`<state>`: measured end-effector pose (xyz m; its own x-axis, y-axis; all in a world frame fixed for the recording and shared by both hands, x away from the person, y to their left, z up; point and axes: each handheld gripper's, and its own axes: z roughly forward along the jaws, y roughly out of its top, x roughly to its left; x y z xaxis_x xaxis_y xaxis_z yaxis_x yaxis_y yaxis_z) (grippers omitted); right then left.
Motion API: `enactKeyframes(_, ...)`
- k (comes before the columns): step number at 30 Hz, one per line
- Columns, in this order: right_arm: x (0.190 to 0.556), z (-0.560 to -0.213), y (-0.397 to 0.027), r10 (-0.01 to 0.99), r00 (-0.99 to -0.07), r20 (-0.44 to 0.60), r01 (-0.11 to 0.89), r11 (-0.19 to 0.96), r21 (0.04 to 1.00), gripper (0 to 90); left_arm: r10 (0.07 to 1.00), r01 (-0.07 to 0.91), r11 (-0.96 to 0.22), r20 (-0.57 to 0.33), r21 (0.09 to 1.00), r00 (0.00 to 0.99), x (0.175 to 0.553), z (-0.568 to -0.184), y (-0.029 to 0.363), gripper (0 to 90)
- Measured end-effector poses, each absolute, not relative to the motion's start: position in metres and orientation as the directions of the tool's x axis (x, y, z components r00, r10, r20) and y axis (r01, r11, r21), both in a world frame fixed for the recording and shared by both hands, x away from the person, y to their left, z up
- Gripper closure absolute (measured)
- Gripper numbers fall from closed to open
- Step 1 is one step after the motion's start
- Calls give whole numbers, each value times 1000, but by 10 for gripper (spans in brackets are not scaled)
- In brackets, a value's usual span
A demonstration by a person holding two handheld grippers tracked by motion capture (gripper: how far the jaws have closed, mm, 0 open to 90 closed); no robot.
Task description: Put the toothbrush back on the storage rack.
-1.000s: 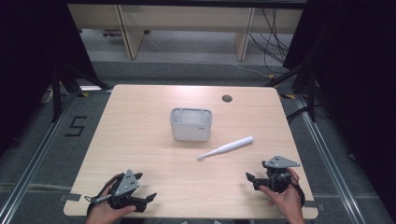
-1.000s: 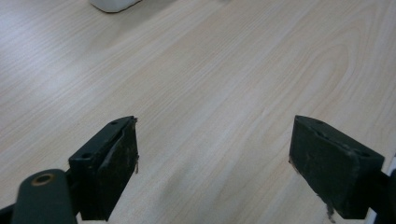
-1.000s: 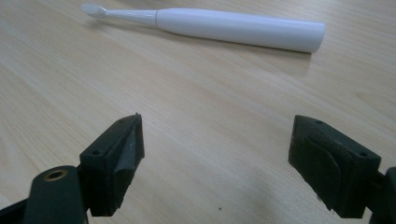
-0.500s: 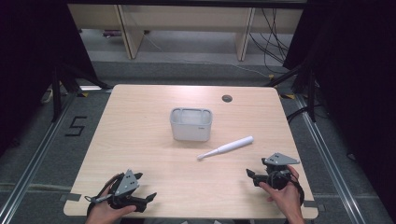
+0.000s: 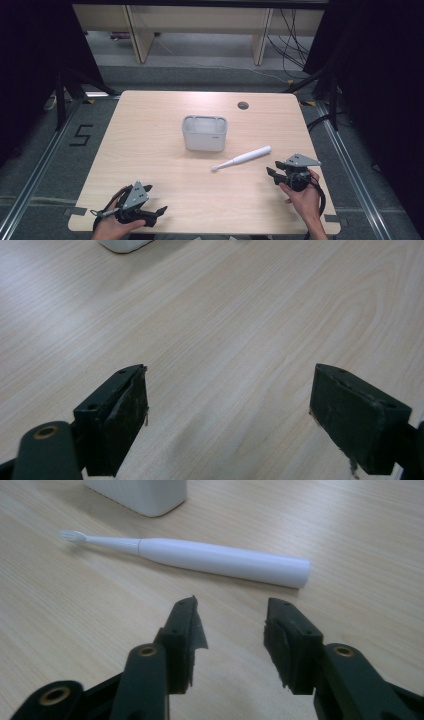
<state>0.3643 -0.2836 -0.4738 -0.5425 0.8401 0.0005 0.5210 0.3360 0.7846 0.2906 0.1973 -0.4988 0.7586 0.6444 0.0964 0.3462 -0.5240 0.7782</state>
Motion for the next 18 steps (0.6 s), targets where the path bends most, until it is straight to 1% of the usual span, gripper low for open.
enactKeyframes(1,367,-474,-284,834,-551,-30,498,357,790,620,650,349,-511,88,785,755,290,-499,197,151)
enactKeyframes(2,369,-473,-282,832,-555,-23,503,358,787,662,651,351,-506,83,788,754,290,-500,196,151)
enactKeyframes(3,369,-473,-282,832,-555,-23,503,358,787,662,651,351,-506,83,788,754,290,-500,196,151)
enactKeyframes(4,375,-472,-281,823,-564,-63,470,383,795,725,655,356,-496,72,792,752,290,-500,196,151)
enactKeyframes(6,379,-471,-279,827,-560,-57,474,375,797,773,657,344,-502,91,794,748,290,-500,196,151)
enactKeyframes(7,379,-471,-279,827,-560,-57,474,375,797,773,657,344,-502,91,794,748,290,-500,196,151)
enactKeyframes(8,385,-471,-278,825,-562,-59,475,381,793,818,652,343,-516,101,785,752,291,-499,197,151)
enactKeyframes(9,385,-471,-278,825,-562,-59,475,381,793,818,652,343,-516,101,785,752,291,-499,197,151)
enactKeyframes(10,391,-470,-277,827,-560,-51,481,375,793,851,655,352,-503,82,790,751,290,-500,197,151)
enactKeyframes(12,394,-470,-277,824,-563,-60,477,383,791,865,655,353,-502,81,790,751,290,-500,197,151)
enactKeyframes(13,399,-469,-275,822,-567,-62,473,386,792,894,656,353,-500,80,791,751,290,-500,196,151)
enactKeyframes(14,402,-470,-273,819,-571,-56,468,381,797,895,645,345,-519,94,782,758,291,-498,198,151)
enactKeyframes(17,411,-470,-267,823,-565,-53,492,387,780,900,655,352,-501,81,790,751,290,-500,197,151)
enactKeyframes(18,415,-471,-267,816,-573,-73,477,405,780,900,653,350,-504,84,790,752,290,-500,197,151)
